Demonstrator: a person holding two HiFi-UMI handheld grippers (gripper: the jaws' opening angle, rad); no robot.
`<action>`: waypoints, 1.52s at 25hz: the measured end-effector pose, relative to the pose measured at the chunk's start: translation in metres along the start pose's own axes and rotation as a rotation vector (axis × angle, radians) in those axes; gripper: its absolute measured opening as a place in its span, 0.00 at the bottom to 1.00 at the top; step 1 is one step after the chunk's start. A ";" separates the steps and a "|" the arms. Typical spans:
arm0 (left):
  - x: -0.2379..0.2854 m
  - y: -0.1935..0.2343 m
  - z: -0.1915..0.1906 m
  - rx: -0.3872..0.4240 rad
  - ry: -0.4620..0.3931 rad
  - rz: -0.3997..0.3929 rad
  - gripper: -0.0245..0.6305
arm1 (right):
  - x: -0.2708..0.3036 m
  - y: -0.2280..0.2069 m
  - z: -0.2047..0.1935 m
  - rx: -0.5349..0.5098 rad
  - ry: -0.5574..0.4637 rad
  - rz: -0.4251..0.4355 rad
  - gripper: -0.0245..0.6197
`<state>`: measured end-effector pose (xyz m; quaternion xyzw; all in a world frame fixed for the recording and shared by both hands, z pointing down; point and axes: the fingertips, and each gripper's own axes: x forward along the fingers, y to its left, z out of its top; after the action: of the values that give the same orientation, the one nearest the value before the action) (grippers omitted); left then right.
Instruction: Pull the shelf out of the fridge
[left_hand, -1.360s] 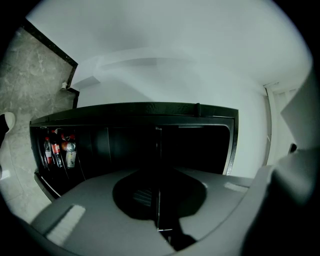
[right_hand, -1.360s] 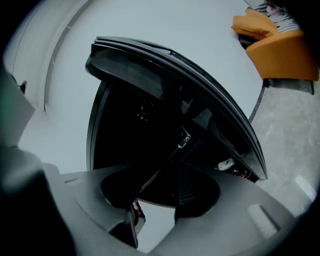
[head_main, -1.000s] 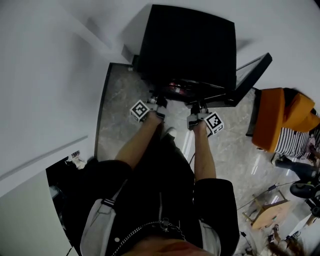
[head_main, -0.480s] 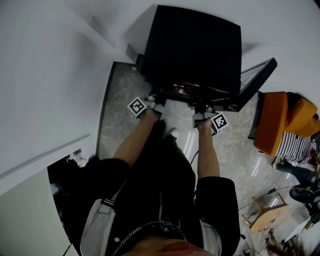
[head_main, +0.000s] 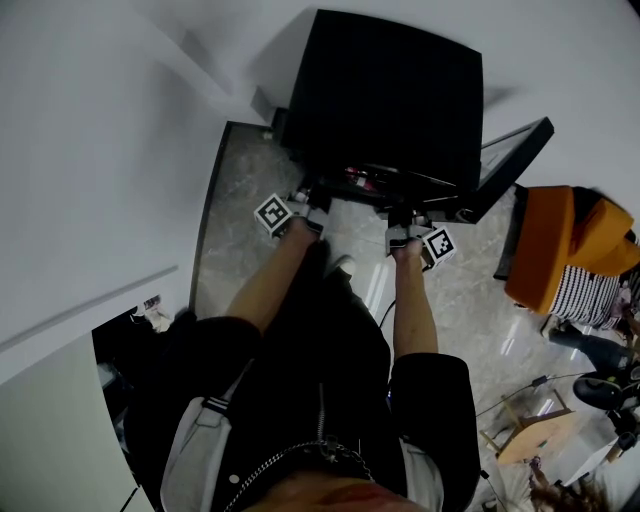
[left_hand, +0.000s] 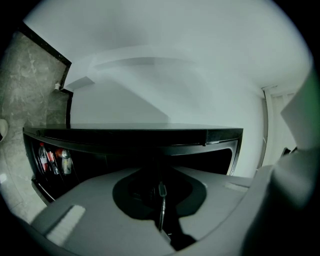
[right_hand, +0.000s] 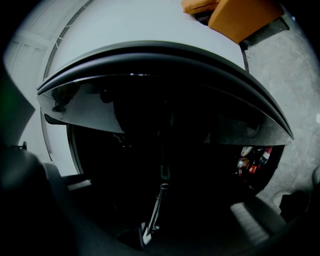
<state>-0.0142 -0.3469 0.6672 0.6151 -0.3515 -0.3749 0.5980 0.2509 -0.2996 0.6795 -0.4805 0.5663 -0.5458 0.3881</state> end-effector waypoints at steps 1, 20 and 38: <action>0.000 -0.001 -0.001 -0.002 -0.001 -0.002 0.07 | 0.000 0.000 0.000 0.001 0.003 0.003 0.08; -0.021 0.002 -0.009 0.007 -0.002 0.004 0.07 | -0.020 -0.005 -0.006 0.018 0.015 0.020 0.07; -0.055 0.000 -0.021 -0.003 -0.011 -0.005 0.07 | -0.051 -0.004 -0.019 0.011 0.020 0.041 0.07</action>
<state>-0.0216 -0.2888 0.6691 0.6128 -0.3527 -0.3802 0.5963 0.2456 -0.2453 0.6811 -0.4611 0.5770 -0.5456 0.3960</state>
